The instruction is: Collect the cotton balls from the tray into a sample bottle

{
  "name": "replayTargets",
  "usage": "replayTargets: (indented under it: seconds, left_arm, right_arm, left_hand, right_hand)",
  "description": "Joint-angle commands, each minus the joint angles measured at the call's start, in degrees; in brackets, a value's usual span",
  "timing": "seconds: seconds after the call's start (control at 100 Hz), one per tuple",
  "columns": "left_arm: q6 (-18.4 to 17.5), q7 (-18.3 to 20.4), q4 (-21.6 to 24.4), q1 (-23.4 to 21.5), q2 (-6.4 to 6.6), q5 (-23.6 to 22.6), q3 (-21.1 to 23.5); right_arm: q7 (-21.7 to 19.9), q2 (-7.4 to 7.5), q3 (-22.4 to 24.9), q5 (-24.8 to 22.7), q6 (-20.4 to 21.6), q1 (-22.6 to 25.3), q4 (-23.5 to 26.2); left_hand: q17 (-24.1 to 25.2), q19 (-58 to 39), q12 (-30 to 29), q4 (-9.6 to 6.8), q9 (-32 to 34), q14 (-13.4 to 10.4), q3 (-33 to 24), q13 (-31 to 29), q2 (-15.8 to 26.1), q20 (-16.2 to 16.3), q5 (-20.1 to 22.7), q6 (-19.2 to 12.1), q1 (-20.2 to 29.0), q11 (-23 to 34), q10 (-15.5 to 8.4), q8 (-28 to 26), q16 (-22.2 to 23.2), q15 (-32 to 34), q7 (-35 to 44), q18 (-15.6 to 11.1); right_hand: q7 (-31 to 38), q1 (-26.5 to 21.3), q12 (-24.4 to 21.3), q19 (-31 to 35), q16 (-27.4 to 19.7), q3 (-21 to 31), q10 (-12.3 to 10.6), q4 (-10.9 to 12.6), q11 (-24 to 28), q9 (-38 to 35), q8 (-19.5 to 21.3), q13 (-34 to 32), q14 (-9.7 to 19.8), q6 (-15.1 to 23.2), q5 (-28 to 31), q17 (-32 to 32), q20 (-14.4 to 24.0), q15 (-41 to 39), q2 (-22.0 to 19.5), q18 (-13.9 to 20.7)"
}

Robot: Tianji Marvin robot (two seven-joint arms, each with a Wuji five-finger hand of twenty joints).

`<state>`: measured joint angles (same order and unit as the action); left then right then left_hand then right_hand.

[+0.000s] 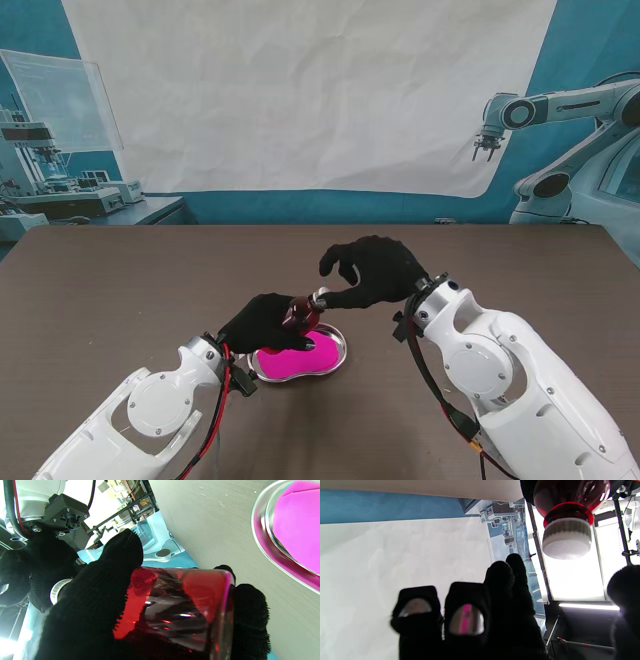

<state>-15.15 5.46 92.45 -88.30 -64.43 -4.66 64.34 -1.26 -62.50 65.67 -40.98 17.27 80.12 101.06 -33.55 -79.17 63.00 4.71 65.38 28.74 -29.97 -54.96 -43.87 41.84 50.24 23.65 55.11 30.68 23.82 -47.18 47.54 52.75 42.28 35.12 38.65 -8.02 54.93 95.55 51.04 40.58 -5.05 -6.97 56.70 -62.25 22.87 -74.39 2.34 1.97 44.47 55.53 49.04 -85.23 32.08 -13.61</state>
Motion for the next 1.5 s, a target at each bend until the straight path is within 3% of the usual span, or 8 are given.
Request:
replayTargets:
  seconds: [0.0,0.26,0.35,0.62,0.76,0.99,1.23,1.49]
  left_arm:
    - [0.2,1.2,0.3,-0.1,-0.19,0.2,0.0]
    - [0.2,1.3,0.3,-0.1,-0.17,0.3,0.0]
    - [0.2,1.4,0.3,-0.1,-0.15,0.3,0.0]
    - [0.3,1.4,0.4,-0.2,-0.12,0.2,0.2]
    - [0.3,1.4,0.4,-0.2,-0.14,0.3,0.1]
    - [0.2,1.4,0.3,-0.2,-0.12,0.2,0.3]
    - [0.0,1.4,0.2,-0.2,-0.12,0.2,0.2]
    - [0.2,1.4,0.3,-0.3,-0.11,0.1,0.2]
  right_arm:
    - [-2.2,0.42,0.7,1.4,2.5,-0.2,0.4]
    - [-2.2,0.48,0.4,2.4,6.7,-1.3,-1.3]
    - [-1.1,0.33,-0.3,1.8,7.0,-1.6,-1.9]
    - [2.8,-0.45,-2.2,1.1,6.7,-2.1,-3.3]
    - [4.2,-0.72,-3.1,0.7,6.3,-2.2,-3.6]
    - [3.3,-0.78,-4.1,1.4,3.1,-2.4,-3.1]
    - [0.9,-0.29,-4.1,-0.1,-1.3,-2.1,-1.4]
    - [0.0,-0.18,-1.3,1.4,-0.8,-0.6,-0.1]
  left_hand:
    - [0.4,-5.6,0.6,-0.98,3.0,1.2,-19.5,-1.4,26.8,2.3,8.9,-8.1,15.5,0.5,-1.8,-1.0,1.5,3.6,9.6,-5.1]
    - [0.4,-5.6,0.5,-1.02,3.1,1.2,-19.5,-1.4,26.9,2.3,9.0,-8.1,15.5,0.5,-1.9,-1.0,1.5,3.6,9.6,-5.2]
    - [0.3,-5.6,0.5,-1.03,3.1,1.2,-19.5,-1.4,26.9,2.3,9.0,-8.0,15.5,0.5,-1.8,-1.0,1.5,3.6,9.6,-5.2]
    - [0.4,-5.6,0.5,-1.04,3.0,1.2,-19.5,-1.4,26.9,2.3,9.0,-8.1,15.5,0.5,-1.9,-1.0,1.5,3.6,9.6,-5.2]
    - [0.4,-5.6,0.5,-1.02,3.0,1.2,-19.5,-1.4,26.9,2.3,8.9,-8.1,15.5,0.5,-1.8,-1.0,1.5,3.7,9.5,-5.2]
    - [0.4,-5.6,0.5,-1.03,3.0,1.2,-19.5,-1.4,26.9,2.3,8.9,-8.0,15.5,0.6,-1.9,-1.0,1.5,3.7,9.6,-5.2]
    - [0.4,-5.6,0.5,-1.03,3.0,1.2,-19.5,-1.5,26.9,2.3,9.0,-8.0,15.5,0.6,-1.9,-1.0,1.5,3.7,9.6,-5.2]
    - [0.4,-5.6,0.5,-1.01,3.0,1.2,-19.5,-1.4,26.8,2.3,9.0,-8.1,15.5,0.6,-1.9,-1.0,1.5,3.6,9.5,-5.2]
  right_hand:
    - [0.1,-3.9,-0.7,-0.3,-1.0,-0.3,-1.6,1.2,1.5,2.8,-1.7,-1.2,1.9,2.2,-2.4,-1.6,1.8,1.0,3.4,1.6]
    - [1.5,-25.2,-0.7,-1.1,-0.2,-9.4,-1.8,1.2,3.7,2.1,-3.5,-1.2,2.7,7.9,4.3,-0.7,2.2,0.3,9.0,0.5]
    - [1.8,-10.8,0.5,-0.6,0.7,35.2,-2.1,-6.0,4.4,0.7,-3.3,-1.2,3.2,8.2,6.6,0.5,2.1,-1.0,35.0,0.3]
    - [3.7,-11.8,2.0,1.7,3.0,36.4,-2.5,-6.1,6.4,-5.1,-2.3,-1.2,3.4,7.3,13.6,5.1,1.6,-6.2,33.7,-0.8]
    - [9.9,-13.3,3.1,3.4,4.4,35.2,-2.8,-14.7,6.8,-9.0,-10.4,-1.1,3.4,6.8,15.2,7.8,0.1,-8.9,33.9,-1.6]
    - [15.3,-9.6,4.0,8.4,7.0,31.1,-3.0,-13.8,7.8,-16.0,-11.4,-1.1,3.6,1.5,19.0,10.8,0.6,-14.3,21.6,-1.1]
    - [12.2,-0.4,3.9,13.6,8.7,23.2,-2.4,-1.8,9.2,-20.4,2.7,-1.0,3.2,-0.9,26.4,11.5,-0.2,-17.5,-0.3,0.7]
    - [-1.3,3.6,3.5,5.6,4.5,8.4,-1.2,-1.1,3.2,-9.2,-1.6,-1.1,2.5,-1.6,7.9,7.6,-1.5,-10.2,-6.9,-0.7]
